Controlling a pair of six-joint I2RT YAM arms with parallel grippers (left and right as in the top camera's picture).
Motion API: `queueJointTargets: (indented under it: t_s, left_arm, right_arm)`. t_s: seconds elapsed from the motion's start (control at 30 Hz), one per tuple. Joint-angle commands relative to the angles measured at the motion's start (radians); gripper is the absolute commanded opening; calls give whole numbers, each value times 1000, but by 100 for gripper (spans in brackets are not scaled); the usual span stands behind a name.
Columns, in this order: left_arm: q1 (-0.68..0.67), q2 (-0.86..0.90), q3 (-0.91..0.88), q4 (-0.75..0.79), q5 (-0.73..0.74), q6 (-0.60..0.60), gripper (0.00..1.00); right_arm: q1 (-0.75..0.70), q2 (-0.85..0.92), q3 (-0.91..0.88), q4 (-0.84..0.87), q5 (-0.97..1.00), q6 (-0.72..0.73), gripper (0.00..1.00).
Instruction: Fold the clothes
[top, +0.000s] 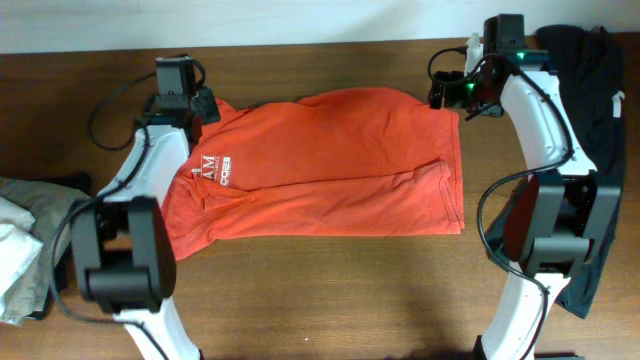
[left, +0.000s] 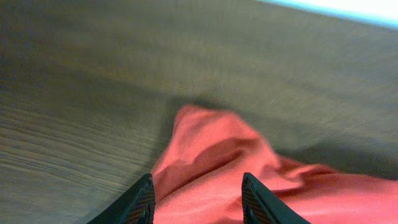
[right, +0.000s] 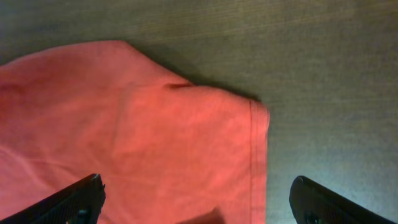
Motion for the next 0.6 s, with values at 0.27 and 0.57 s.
queueJointTargets:
  t_s: [0.27,0.57]
  left_arm:
    - [4,269,242,30,3,80,45]
    - [4,388,315,-36,14,84,45]
  right_arm:
    - [-7,59,19,13,26,-41,99]
    - [-7,59,19,18,29,-56,99]
